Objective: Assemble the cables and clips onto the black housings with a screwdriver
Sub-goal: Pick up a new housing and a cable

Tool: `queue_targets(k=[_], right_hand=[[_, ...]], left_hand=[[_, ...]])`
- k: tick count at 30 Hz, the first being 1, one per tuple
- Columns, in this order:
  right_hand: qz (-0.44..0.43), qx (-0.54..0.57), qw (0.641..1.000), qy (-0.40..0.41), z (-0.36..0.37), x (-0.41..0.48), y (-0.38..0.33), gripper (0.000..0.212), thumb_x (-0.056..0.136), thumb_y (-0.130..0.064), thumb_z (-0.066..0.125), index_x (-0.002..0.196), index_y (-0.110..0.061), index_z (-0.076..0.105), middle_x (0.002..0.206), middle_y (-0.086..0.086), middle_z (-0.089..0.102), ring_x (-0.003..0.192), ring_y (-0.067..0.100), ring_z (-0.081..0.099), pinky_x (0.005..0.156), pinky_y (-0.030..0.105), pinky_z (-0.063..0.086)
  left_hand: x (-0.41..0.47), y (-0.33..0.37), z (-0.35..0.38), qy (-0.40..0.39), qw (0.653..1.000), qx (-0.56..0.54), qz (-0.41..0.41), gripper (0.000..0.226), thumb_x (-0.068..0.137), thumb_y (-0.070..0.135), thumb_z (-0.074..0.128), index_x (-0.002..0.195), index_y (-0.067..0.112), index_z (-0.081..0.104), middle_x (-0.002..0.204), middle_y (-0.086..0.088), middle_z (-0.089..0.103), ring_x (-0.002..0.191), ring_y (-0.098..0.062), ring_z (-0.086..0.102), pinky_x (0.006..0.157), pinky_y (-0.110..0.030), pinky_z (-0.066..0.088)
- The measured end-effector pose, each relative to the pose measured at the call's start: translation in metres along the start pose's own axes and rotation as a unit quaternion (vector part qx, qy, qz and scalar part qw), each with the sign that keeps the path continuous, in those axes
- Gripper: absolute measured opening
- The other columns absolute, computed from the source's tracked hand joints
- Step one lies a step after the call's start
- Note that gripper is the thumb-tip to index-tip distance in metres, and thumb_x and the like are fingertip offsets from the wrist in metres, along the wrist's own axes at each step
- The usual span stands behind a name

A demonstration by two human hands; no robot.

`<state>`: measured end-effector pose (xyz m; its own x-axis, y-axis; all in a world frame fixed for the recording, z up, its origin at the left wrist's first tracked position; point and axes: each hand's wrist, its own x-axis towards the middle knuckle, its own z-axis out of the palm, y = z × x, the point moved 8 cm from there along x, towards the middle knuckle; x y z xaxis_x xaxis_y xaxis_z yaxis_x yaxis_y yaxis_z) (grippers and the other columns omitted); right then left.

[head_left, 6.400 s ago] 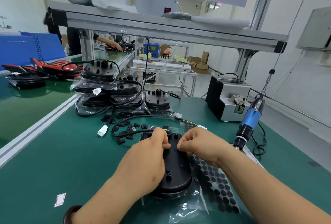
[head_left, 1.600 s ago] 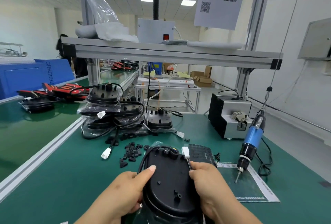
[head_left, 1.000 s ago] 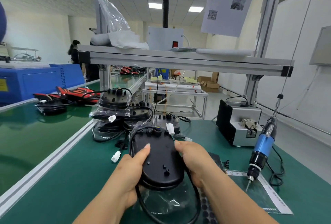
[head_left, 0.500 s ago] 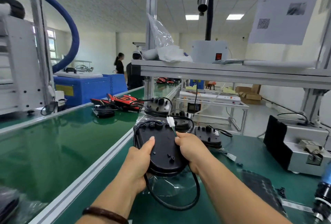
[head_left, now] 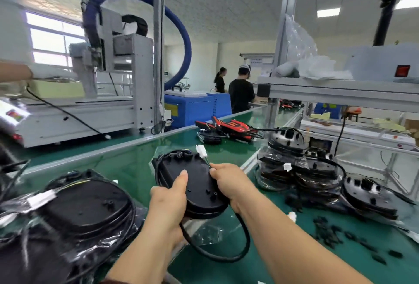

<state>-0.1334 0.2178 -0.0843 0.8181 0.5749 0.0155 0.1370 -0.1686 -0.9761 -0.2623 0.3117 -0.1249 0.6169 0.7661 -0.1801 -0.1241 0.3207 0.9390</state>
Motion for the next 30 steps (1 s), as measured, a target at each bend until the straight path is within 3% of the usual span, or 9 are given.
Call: queue_targets(k=[2, 6, 9, 12, 14, 17, 20, 24, 30], right_hand=[[0.004, 0.007, 1.0, -0.019, 0.027, 0.007, -0.004, 0.028, 0.097, -0.007, 0.046, 0.085, -0.012, 0.072, 0.087, 0.003, 0.073, 0.065, 0.011, 0.064, 0.053, 0.015, 0.047], [0.003, 0.036, 0.998, -0.054, 0.069, 0.016, -0.016, 0.031, 0.095, -0.015, 0.05, 0.099, 0.014, 0.06, 0.098, 0.028, 0.068, 0.076, 0.019, 0.053, 0.069, 0.029, 0.038], [0.01, 0.054, 0.995, -0.087, 0.085, 0.026, -0.018, 0.013, 0.093, -0.014, 0.052, 0.091, -0.01, 0.065, 0.085, 0.017, 0.061, 0.076, 0.022, 0.053, 0.07, 0.031, 0.038], [0.04, 0.112, 0.987, -0.111, 0.092, 0.04, -0.012, 0.021, 0.096, -0.013, 0.051, 0.105, -0.004, 0.067, 0.09, 0.016, 0.064, 0.077, 0.026, 0.058, 0.063, 0.029, 0.046], [0.055, 0.119, 0.985, -0.115, 0.095, 0.049, -0.006, 0.023, 0.097, -0.014, 0.05, 0.106, 0.0, 0.067, 0.092, 0.017, 0.066, 0.076, 0.027, 0.06, 0.065, 0.03, 0.048], [0.068, 0.11, 0.985, -0.115, 0.1, 0.061, 0.003, 0.02, 0.097, -0.014, 0.051, 0.101, -0.002, 0.066, 0.093, 0.02, 0.066, 0.076, 0.028, 0.061, 0.068, 0.034, 0.049], [0.057, 0.076, 0.989, -0.11, 0.104, 0.074, 0.011, 0.025, 0.096, -0.011, 0.051, 0.105, 0.008, 0.066, 0.095, 0.024, 0.067, 0.079, 0.028, 0.061, 0.07, 0.035, 0.051], [0.033, 0.034, 0.994, -0.097, 0.108, 0.087, 0.023, 0.025, 0.096, -0.008, 0.053, 0.1, 0.013, 0.065, 0.081, 0.019, 0.066, 0.062, 0.022, 0.06, 0.055, 0.025, 0.052], [0.002, -0.055, 0.99, -0.129, 0.122, 0.1, 0.034, 0.024, 0.096, -0.015, 0.056, 0.094, 0.002, 0.072, 0.086, 0.017, 0.07, 0.073, 0.021, 0.061, 0.069, 0.028, 0.051]], left_hand=[[0.002, 0.015, -0.023, 0.021, 0.999, 0.017, 0.023, 0.075, 0.075, 0.055, 0.068, 0.123, 0.0, 0.049, 0.114, -0.016, 0.063, 0.098, -0.033, 0.065, 0.081, -0.043, 0.057], [0.006, 0.033, -0.05, 0.036, 0.999, -0.016, 0.027, 0.088, 0.066, 0.056, 0.07, 0.131, 0.003, 0.043, 0.126, -0.017, 0.056, 0.111, -0.038, 0.058, 0.095, -0.053, 0.048], [0.012, 0.04, -0.054, 0.054, 0.997, -0.037, 0.038, 0.079, 0.082, 0.046, 0.067, 0.14, 0.005, 0.032, 0.135, -0.018, 0.05, 0.116, -0.037, 0.056, 0.096, -0.054, 0.048], [0.008, 0.05, -0.055, 0.096, 0.992, 0.023, 0.08, 0.093, 0.089, 0.047, 0.058, 0.152, 0.019, -0.006, 0.158, -0.005, 0.018, 0.142, -0.026, 0.027, 0.114, -0.046, 0.029], [-0.001, 0.059, -0.054, 0.117, 0.979, 0.089, 0.138, 0.092, 0.093, 0.043, 0.053, 0.151, 0.016, -0.013, 0.161, 0.0, -0.001, 0.148, -0.018, 0.006, 0.12, -0.039, 0.014], [-0.011, 0.06, -0.042, 0.12, 0.947, 0.208, 0.212, 0.085, 0.097, 0.036, 0.047, 0.15, 0.01, -0.015, 0.158, 0.0, -0.023, 0.145, -0.011, -0.018, 0.119, -0.029, -0.005], [-0.012, 0.046, -0.025, 0.107, 0.895, 0.374, 0.219, 0.085, 0.097, 0.041, 0.04, 0.149, 0.006, -0.017, 0.153, -0.009, -0.035, 0.142, -0.019, -0.029, 0.116, -0.032, -0.013], [-0.009, 0.018, -0.012, 0.072, 0.856, 0.489, 0.155, 0.086, 0.096, 0.049, 0.035, 0.149, 0.006, -0.017, 0.153, -0.012, -0.033, 0.144, -0.024, -0.026, 0.117, -0.039, -0.012], [-0.008, 0.014, -0.003, 0.074, 0.81, 0.554, 0.178, 0.084, 0.096, 0.048, 0.035, 0.15, 0.009, -0.016, 0.156, -0.009, -0.028, 0.144, -0.024, -0.025, 0.117, -0.04, -0.012]])
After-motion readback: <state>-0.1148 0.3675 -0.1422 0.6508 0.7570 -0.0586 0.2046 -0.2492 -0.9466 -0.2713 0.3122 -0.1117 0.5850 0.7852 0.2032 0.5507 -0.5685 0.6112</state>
